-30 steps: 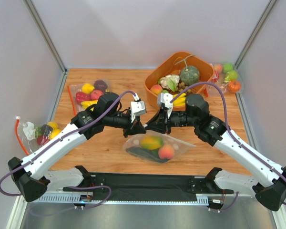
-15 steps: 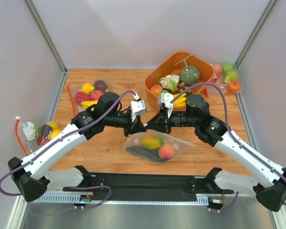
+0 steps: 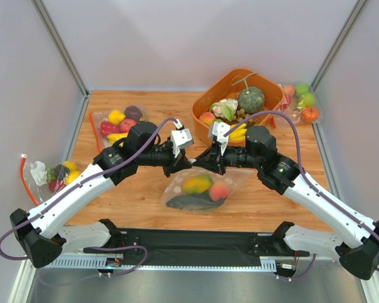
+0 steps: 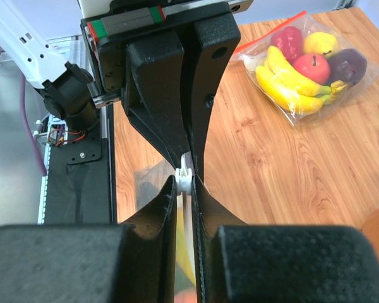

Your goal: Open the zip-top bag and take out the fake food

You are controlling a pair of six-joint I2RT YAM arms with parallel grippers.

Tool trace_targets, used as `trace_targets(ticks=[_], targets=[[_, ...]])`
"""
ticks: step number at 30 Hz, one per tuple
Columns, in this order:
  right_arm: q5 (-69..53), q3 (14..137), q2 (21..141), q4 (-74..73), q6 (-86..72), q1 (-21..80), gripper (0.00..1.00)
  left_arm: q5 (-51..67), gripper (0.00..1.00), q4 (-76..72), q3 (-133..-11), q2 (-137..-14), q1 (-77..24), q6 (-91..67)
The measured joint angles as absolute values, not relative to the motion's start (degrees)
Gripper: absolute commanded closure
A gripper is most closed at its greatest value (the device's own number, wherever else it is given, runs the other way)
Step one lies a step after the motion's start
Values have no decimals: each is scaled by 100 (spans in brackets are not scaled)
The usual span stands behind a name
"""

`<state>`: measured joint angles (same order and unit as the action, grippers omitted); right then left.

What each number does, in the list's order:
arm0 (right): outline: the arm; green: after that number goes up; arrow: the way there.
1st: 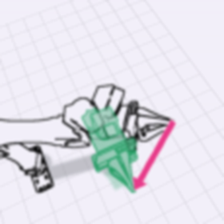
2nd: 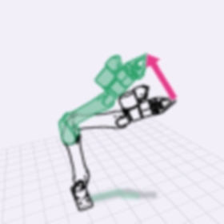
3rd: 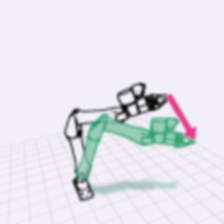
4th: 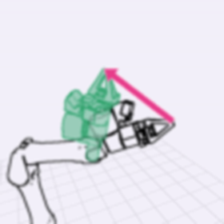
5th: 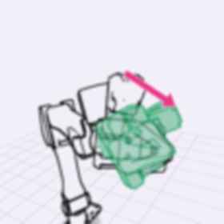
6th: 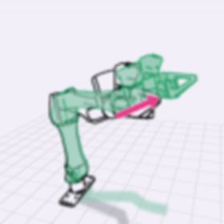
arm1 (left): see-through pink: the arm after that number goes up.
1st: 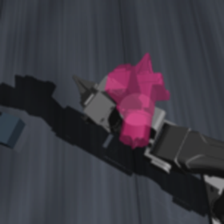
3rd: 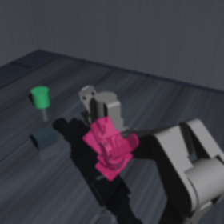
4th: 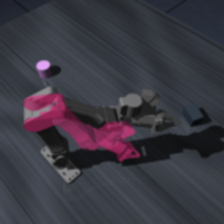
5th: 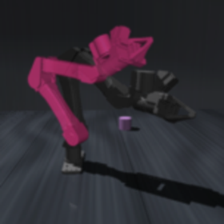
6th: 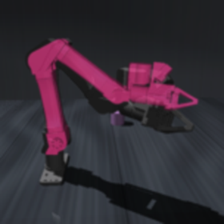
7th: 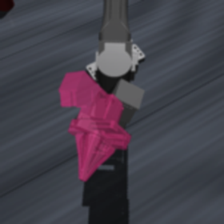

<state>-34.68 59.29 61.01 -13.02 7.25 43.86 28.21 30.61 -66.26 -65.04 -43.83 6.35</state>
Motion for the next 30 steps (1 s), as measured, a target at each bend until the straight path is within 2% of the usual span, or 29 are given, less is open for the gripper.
trace_targets(ticks=[17,30], targets=[[-3022,5885,6066,-1500,937,4383,100,2724,100,3081,-6560,-6377,-4178,637],[-2683,5680,6005,-1730,985,4366,100,1905,100,3070,-6567,-6405,-3830,508]])
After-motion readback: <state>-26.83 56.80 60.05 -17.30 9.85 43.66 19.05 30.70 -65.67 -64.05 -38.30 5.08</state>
